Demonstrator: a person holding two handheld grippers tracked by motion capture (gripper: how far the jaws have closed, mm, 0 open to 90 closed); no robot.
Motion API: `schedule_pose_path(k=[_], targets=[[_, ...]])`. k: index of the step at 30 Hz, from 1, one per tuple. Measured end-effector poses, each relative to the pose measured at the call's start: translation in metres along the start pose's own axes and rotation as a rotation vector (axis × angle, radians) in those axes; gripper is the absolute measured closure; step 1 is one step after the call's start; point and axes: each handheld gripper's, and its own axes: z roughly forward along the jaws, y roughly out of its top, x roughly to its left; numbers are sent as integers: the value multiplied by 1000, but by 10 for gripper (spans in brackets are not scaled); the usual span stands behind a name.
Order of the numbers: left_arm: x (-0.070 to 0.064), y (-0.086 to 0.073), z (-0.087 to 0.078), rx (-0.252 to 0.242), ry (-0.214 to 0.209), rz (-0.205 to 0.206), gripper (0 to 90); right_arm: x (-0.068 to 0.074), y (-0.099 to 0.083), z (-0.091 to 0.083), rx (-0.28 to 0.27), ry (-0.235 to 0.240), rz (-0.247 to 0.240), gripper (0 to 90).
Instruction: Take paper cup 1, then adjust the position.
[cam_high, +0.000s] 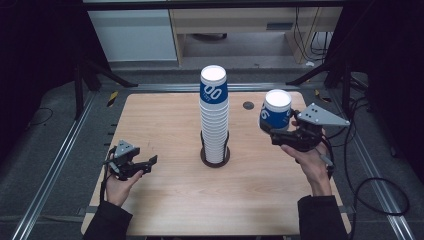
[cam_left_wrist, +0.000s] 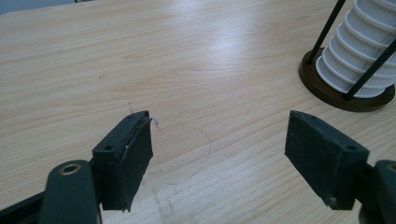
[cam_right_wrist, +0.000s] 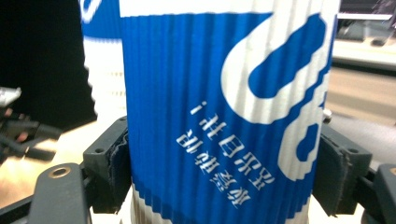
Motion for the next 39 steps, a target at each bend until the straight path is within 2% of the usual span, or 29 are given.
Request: schedule_pose_path(k=[7, 13, 17, 25, 29, 32, 39], targets=[[-6, 5, -4, -8, -20, 19, 224, 2, -27, -4, 46, 51, -5, 207], [-14, 10, -7, -10, -57, 39, 222, 7, -41, -1, 63, 116, -11, 207], [-22, 15, -9, -12, -86, 62, 219, 13, -45, 2, 87, 152, -41, 206], [-35, 20, -11, 4, -148, 112, 215, 29, -52, 9, 109, 261, -87, 204], [-42, 23, -13, 14, -181, 131, 214, 36, -59, 16, 155, 289, -113, 204], [-48, 25, -13, 16, -197, 148, 214, 40, -63, 20, 173, 312, -118, 204], [-58, 30, -15, 16, -244, 174, 211, 52, -69, 32, 217, 370, -161, 204]])
